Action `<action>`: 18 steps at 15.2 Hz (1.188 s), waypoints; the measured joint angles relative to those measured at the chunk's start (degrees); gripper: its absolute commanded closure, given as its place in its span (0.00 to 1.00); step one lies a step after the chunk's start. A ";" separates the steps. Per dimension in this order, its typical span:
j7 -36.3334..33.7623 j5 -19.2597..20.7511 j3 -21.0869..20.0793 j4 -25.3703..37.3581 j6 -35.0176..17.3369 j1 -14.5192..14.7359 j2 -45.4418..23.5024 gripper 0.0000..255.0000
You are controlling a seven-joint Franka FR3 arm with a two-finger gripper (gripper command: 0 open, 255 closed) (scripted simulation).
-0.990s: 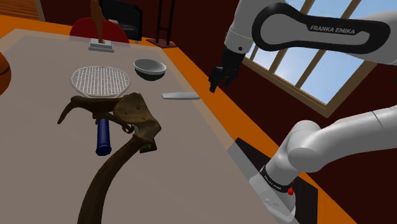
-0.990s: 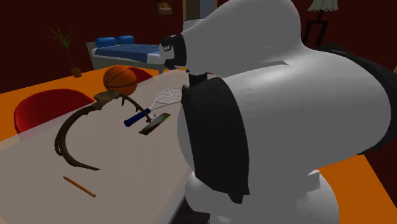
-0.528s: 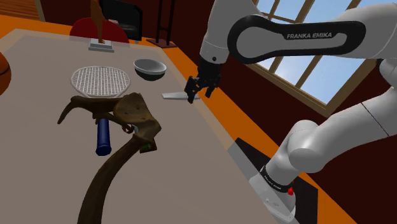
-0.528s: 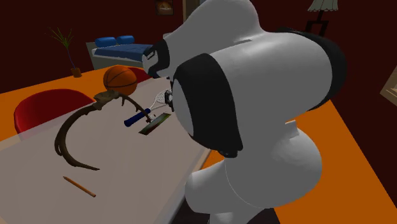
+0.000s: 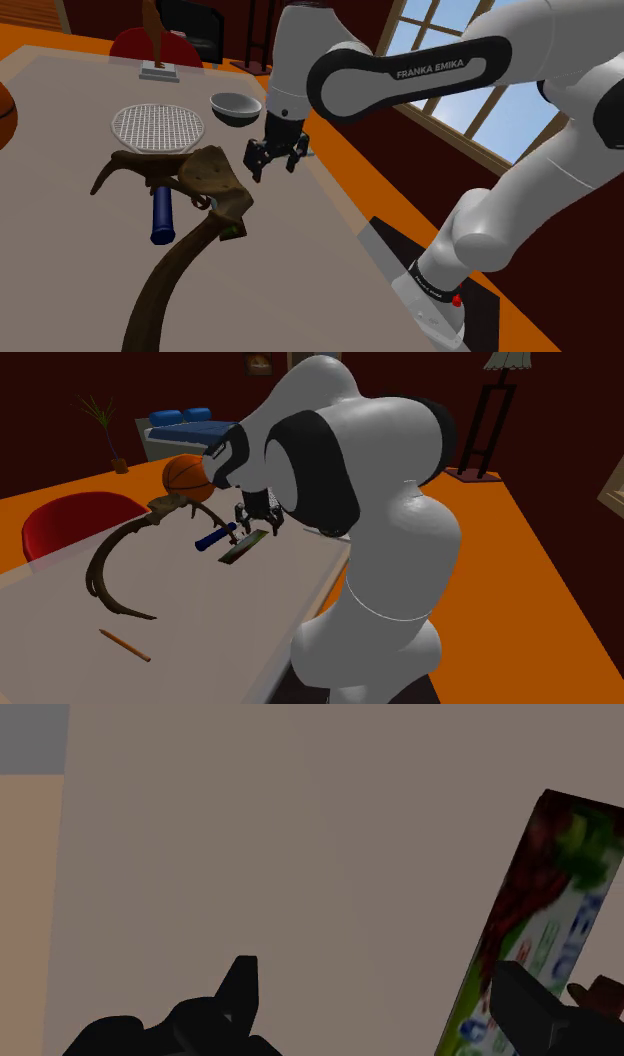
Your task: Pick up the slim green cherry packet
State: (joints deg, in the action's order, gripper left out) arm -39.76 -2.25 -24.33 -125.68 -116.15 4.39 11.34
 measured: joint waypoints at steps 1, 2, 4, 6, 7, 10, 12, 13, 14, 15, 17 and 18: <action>-1.44 0.42 -0.68 1.10 -0.33 0.16 -1.59 0.00; -3.10 1.13 -1.46 2.44 -0.94 0.32 -3.72 0.00; -6.45 2.83 -2.80 5.06 -2.29 0.79 -8.25 0.00; -9.57 4.98 -3.66 8.83 -2.73 1.39 -13.14 0.00; -11.49 5.86 -4.22 10.22 -3.00 2.09 -15.11 0.00; -14.17 7.79 -4.57 12.83 -3.71 3.08 -19.03 0.00; -14.64 8.29 -4.51 12.10 -5.13 3.21 -19.86 0.00; -14.87 8.57 -4.46 11.74 -5.88 3.27 -20.30 0.00; -15.05 8.80 -4.42 11.37 -6.53 3.32 -20.63 0.00; -15.33 9.20 -4.35 11.29 -7.16 3.43 -21.27 0.00; -15.53 9.51 -4.27 10.78 -8.05 3.48 -21.73 1.00; -15.55 9.56 -4.25 10.73 -8.18 3.48 -21.80 1.00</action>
State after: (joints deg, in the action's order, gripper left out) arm -55.31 7.32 -28.58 -114.95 -124.33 7.87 -10.46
